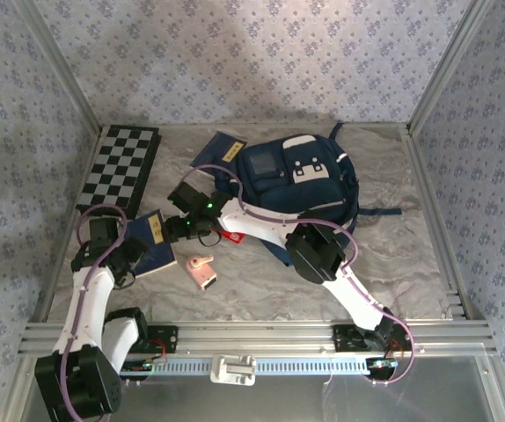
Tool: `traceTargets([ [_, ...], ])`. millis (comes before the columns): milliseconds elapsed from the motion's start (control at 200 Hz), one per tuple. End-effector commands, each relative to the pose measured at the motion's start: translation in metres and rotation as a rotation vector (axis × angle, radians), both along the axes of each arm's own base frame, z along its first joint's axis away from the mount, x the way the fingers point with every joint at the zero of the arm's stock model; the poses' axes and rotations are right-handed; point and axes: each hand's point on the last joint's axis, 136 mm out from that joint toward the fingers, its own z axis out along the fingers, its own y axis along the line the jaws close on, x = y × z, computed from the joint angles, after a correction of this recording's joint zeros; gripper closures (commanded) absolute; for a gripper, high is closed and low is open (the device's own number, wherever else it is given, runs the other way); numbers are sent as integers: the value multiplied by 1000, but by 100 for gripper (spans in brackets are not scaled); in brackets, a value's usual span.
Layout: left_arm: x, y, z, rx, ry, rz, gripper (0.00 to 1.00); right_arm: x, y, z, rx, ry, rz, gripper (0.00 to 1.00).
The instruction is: Pack books, pencil case, and school supplies into a backpack
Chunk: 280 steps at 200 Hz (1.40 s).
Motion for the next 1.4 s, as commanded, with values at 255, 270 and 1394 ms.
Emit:
traceTargets([
  [255,-4,15,-34,-13,54,93,15,-4,14,-31,-23,71,45,32],
  [270,-1,14,-36,-25,47,84,15,-3,14,-32,-23,74,45,33],
  [1394,23,-47,-46,-290,-77,-104,43,-19,28,-24,43,162,136,36],
])
